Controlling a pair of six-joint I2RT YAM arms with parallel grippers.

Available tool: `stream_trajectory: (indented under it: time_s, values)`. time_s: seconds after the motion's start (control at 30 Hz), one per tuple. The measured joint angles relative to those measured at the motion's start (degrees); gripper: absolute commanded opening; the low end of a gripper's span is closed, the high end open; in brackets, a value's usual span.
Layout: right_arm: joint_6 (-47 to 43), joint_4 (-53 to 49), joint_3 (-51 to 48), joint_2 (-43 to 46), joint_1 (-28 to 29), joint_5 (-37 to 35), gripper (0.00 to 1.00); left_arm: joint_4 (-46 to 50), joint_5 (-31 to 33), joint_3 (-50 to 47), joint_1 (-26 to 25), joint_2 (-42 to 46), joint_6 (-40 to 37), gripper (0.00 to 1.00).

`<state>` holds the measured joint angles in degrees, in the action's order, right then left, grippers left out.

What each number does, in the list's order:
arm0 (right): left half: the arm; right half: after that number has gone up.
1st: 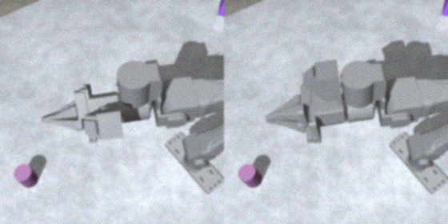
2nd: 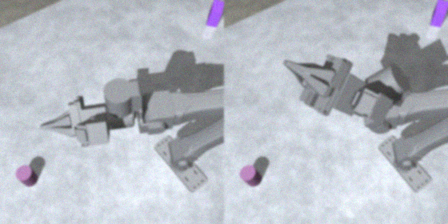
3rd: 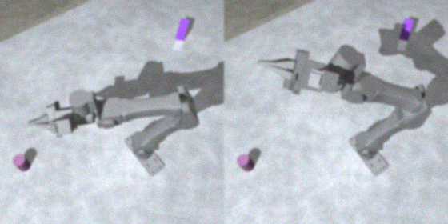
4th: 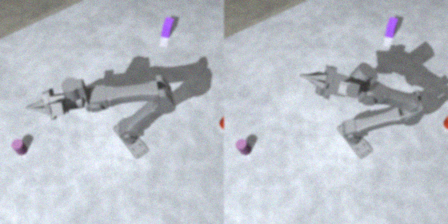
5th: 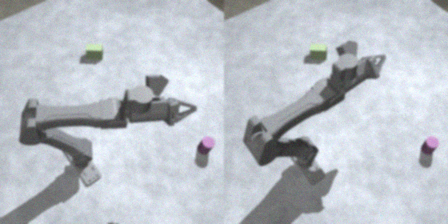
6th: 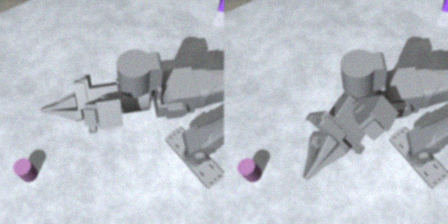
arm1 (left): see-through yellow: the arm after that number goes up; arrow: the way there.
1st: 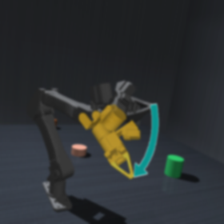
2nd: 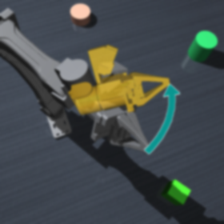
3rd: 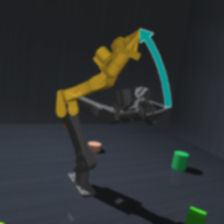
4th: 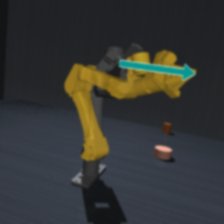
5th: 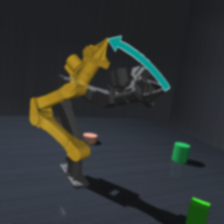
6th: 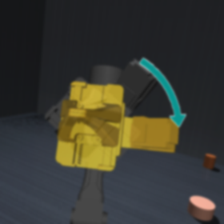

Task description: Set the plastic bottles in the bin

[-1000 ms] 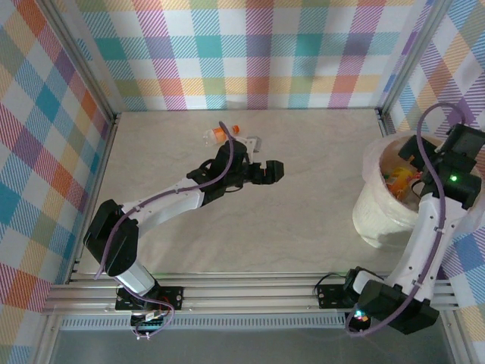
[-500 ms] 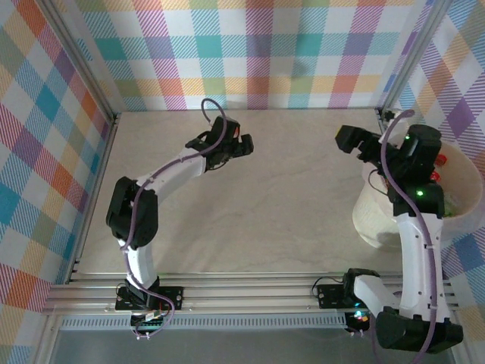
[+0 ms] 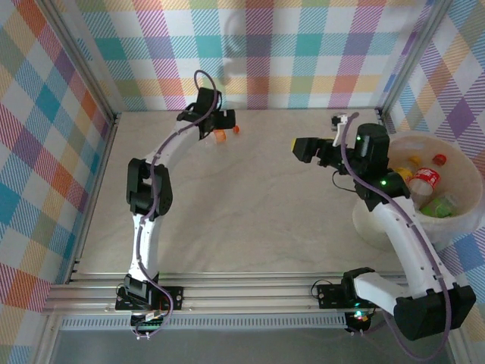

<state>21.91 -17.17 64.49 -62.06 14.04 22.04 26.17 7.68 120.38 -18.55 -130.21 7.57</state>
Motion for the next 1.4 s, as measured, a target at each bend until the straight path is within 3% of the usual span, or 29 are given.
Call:
stream_trajectory:
  time_s: [0.13, 0.43, 0.73, 1.1, 1.4]
  values:
    - [-0.02, 0.04, -0.07, -1.18, 1.79, -1.33, 1.0, 2.8, -5.7, 9.6, 3.02, -7.82, -4.13, 1.0]
    - [-0.07, 0.2, -0.04, -1.29, 2.54, -4.85, 1.0, 7.13, -22.36, 19.91, 9.99, -18.95, -5.68, 1.0]
    - [-0.04, -0.7, 0.0, -1.53, 3.06, -6.91, 1.0, 8.83, -34.73, 23.12, 11.5, -22.97, -4.87, 0.99]
    - [-0.04, -0.94, 0.0, -1.49, 3.63, -8.17, 1.0, 13.05, -40.63, 23.1, 10.93, -24.46, -4.07, 0.85]
    - [-0.09, -1.75, 0.0, -0.85, 3.67, -9.29, 1.0, 9.66, -39.76, 16.11, 10.05, -21.51, -4.59, 0.6]
